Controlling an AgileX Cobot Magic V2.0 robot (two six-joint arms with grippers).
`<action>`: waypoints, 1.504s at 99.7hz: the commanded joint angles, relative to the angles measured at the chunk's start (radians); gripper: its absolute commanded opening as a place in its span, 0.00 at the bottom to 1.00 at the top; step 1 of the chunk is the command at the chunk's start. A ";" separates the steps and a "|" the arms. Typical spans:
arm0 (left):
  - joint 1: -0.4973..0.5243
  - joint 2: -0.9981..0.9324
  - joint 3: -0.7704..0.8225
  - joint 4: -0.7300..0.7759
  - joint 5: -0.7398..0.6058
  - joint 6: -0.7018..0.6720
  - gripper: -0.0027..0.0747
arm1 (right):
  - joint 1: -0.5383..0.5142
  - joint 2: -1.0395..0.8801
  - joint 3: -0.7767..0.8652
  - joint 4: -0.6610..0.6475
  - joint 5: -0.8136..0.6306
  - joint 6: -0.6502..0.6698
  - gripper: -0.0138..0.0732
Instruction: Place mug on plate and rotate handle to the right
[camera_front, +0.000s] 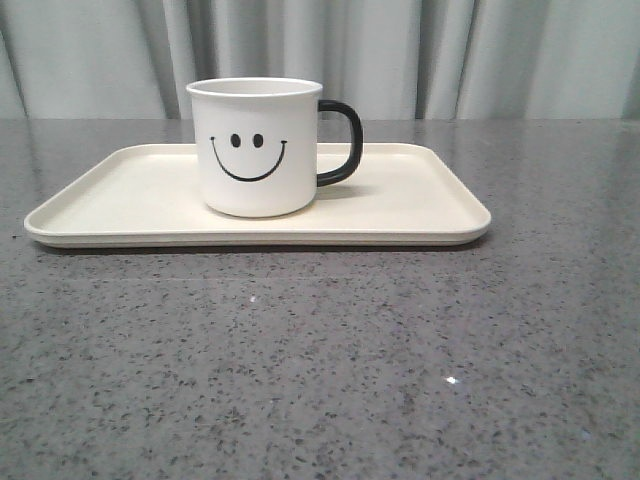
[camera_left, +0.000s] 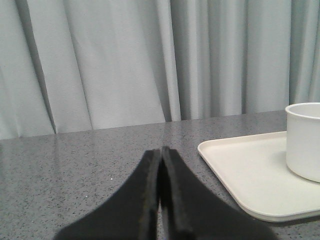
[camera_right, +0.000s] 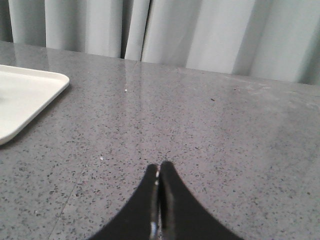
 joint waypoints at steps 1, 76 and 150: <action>0.000 -0.029 0.010 -0.011 -0.073 -0.007 0.01 | -0.001 -0.019 0.019 -0.003 -0.162 0.001 0.03; 0.000 -0.029 0.010 -0.011 -0.073 -0.007 0.01 | -0.001 -0.019 0.051 -0.004 -0.185 0.001 0.03; 0.000 -0.029 0.010 -0.011 -0.073 -0.007 0.01 | -0.001 -0.019 0.051 -0.004 -0.185 0.001 0.03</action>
